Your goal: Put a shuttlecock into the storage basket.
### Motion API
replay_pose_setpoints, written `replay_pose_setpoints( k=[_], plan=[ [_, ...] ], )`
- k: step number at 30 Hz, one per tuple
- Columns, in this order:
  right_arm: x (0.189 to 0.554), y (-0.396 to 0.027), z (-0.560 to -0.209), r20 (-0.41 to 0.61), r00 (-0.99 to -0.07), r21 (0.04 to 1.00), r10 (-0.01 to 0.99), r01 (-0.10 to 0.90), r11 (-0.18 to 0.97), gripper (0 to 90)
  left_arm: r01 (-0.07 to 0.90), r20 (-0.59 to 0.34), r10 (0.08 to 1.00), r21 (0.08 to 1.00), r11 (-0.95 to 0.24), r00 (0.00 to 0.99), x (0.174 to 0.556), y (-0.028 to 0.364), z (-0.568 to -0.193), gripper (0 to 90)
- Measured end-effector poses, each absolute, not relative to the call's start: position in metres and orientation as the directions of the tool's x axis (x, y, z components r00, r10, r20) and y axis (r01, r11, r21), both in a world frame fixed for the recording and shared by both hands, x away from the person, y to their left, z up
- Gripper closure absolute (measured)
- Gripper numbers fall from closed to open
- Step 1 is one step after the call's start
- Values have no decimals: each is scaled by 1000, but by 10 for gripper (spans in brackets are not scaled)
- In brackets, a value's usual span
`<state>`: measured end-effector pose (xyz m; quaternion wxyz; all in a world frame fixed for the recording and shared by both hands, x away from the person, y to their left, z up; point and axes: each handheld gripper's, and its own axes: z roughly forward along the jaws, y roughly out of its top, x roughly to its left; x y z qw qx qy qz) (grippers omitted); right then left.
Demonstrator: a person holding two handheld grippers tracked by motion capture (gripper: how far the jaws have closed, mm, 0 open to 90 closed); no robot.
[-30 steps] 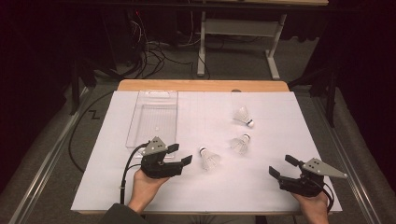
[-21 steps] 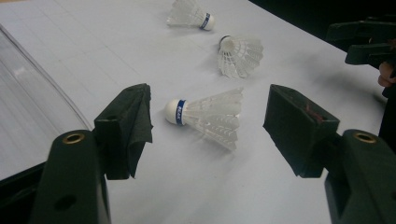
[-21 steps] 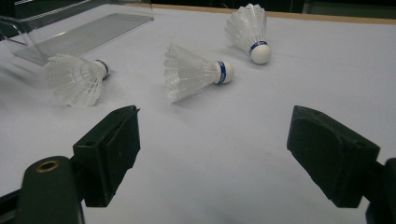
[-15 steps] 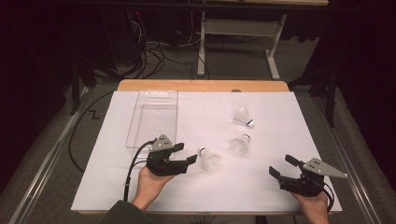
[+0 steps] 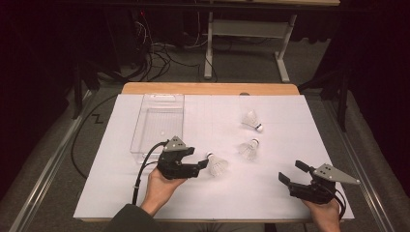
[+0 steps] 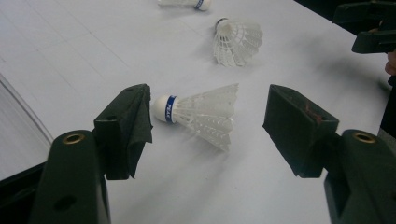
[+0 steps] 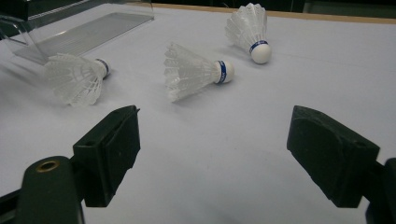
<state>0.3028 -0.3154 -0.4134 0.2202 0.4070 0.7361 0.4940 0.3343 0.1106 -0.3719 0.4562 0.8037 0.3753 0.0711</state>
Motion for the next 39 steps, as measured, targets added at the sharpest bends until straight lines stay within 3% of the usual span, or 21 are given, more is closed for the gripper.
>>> replay_pose_setpoints(
  k=[39],
  plan=[
    [304, -314, -415, 77, -580, 902, 811, 387, 191, 181, 676, -160, 700, 476, -563, 696, 357, 77, -367, 385]
  ],
)
